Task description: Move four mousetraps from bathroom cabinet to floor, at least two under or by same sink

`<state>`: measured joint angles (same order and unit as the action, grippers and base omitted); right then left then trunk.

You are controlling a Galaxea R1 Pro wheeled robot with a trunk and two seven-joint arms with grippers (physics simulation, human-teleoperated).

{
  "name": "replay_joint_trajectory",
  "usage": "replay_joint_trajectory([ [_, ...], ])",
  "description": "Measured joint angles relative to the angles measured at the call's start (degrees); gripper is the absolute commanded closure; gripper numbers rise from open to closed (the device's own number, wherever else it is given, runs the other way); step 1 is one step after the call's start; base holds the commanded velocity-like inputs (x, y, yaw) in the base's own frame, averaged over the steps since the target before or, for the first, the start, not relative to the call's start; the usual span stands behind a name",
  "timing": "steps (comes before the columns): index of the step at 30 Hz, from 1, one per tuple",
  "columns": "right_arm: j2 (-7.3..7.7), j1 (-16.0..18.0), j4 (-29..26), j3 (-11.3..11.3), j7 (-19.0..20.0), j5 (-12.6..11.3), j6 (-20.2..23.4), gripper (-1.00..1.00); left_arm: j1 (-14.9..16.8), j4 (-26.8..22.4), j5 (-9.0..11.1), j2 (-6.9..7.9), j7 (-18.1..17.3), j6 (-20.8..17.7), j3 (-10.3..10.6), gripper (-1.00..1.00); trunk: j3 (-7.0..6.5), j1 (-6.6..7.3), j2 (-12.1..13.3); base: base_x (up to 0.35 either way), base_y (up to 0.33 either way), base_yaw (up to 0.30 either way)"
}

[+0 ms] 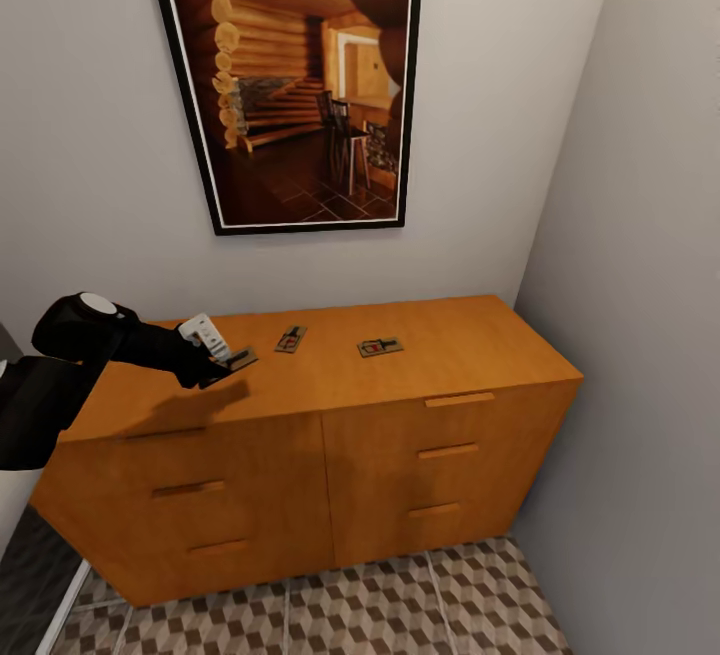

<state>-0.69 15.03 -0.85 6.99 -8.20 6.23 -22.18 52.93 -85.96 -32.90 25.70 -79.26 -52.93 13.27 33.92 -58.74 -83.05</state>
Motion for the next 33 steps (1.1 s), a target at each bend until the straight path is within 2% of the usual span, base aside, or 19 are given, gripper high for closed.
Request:
replay_joint_trajectory([
  [25,0.09,0.0,0.0,-0.1,0.0,0.1,-0.4,1.0,0.0,0.4,0.0,0.11,-0.1,0.0,0.0,1.0,0.0,-0.03,0.0,-0.274,-0.162,0.0],
  [33,0.09,0.0,0.0,-0.1,0.0,0.1,-0.3,1.0,-1.0,0.5,0.0,0.12,-0.1,0.1,0.0,1.0,0.0,-0.03,0.0,-0.327,-0.051,0.0],
])
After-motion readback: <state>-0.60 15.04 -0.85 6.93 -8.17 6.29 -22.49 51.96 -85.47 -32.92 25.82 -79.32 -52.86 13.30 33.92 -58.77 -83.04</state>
